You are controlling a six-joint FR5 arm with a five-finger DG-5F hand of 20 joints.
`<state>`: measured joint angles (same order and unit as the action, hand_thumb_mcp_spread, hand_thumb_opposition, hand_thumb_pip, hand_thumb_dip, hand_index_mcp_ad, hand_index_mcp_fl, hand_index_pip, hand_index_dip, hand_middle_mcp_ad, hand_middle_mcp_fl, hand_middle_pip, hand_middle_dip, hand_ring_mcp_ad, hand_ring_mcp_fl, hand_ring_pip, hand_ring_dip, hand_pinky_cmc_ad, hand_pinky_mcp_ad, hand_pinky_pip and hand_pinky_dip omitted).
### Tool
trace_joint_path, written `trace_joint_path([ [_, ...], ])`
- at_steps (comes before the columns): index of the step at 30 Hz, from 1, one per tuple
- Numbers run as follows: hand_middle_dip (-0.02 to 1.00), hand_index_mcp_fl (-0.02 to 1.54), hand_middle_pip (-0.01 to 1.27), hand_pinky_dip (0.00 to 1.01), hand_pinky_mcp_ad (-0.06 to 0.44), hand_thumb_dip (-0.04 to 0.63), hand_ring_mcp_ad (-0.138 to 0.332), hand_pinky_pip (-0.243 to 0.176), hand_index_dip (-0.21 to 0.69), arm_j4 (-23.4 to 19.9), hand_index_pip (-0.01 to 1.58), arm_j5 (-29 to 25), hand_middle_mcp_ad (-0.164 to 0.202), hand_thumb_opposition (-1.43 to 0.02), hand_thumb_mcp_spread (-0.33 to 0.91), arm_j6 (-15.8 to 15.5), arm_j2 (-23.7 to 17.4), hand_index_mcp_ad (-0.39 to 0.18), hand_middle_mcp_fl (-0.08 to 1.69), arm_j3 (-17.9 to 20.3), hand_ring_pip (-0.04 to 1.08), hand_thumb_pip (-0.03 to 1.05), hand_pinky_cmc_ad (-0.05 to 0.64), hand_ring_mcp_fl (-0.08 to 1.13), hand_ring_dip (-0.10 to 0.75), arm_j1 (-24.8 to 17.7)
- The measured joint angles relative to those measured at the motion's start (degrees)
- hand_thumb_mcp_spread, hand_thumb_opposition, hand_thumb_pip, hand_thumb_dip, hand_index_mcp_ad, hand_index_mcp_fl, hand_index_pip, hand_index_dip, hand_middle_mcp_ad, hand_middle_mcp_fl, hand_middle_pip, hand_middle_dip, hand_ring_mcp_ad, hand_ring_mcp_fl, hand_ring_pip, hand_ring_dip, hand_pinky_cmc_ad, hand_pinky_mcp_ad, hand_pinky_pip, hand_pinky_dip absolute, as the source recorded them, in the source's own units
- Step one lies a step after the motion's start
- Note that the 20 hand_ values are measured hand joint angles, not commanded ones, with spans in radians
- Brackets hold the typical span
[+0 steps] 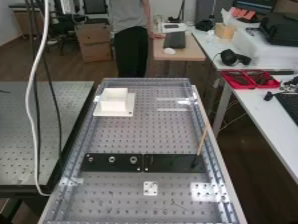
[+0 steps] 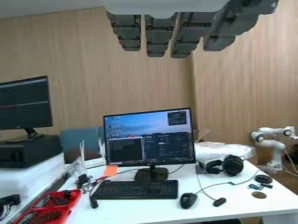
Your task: Grab the pcb board and place it in the clear container
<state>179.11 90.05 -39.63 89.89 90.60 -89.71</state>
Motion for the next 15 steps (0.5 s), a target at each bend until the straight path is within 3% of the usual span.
trace_joint_path([
  [4, 0.02, -0.01, 0.00, 0.02, 0.054, 0.007, 0.000, -0.010, 0.019, 0.1, 0.01, 0.1, 0.000, 0.00, 0.00, 0.1, 0.0, -0.037, 0.01, -0.1, 0.02, 0.01, -0.017, 0.01, 0.012, 0.0],
  [6, 0.02, -0.01, 0.02, 0.04, 0.051, 0.000, 0.000, -0.010, 0.016, 0.1, 0.01, 0.1, -0.003, -0.07, 0.04, 0.0, 0.1, -0.037, 0.01, -0.1, 0.02, 0.07, -0.016, 0.01, 0.012, 0.1],
  [8, 0.02, -0.01, 0.06, 0.11, 0.075, 0.007, 0.005, -0.010, 0.033, 0.1, 0.02, 0.2, -0.003, -0.29, 0.14, 0.0, 0.1, -0.024, 0.00, -0.2, 0.02, 0.15, -0.003, 0.00, 0.007, 0.0],
  [14, 0.02, -0.01, 0.10, 0.23, 0.168, 0.009, 0.093, -0.044, 0.063, 0.1, 0.05, 0.2, -0.007, -0.49, 0.18, -0.1, 0.1, -0.005, 0.01, -0.1, 0.07, 0.14, 0.112, 0.01, -0.005, 0.1],
  [15, 0.02, 0.01, 0.11, 0.24, 0.162, 0.009, 0.110, -0.044, 0.056, 0.1, 0.06, 0.2, -0.003, -0.51, 0.18, 0.0, 0.0, -0.003, 0.01, -0.1, 0.07, 0.14, 0.134, 0.00, -0.005, 0.1],
])
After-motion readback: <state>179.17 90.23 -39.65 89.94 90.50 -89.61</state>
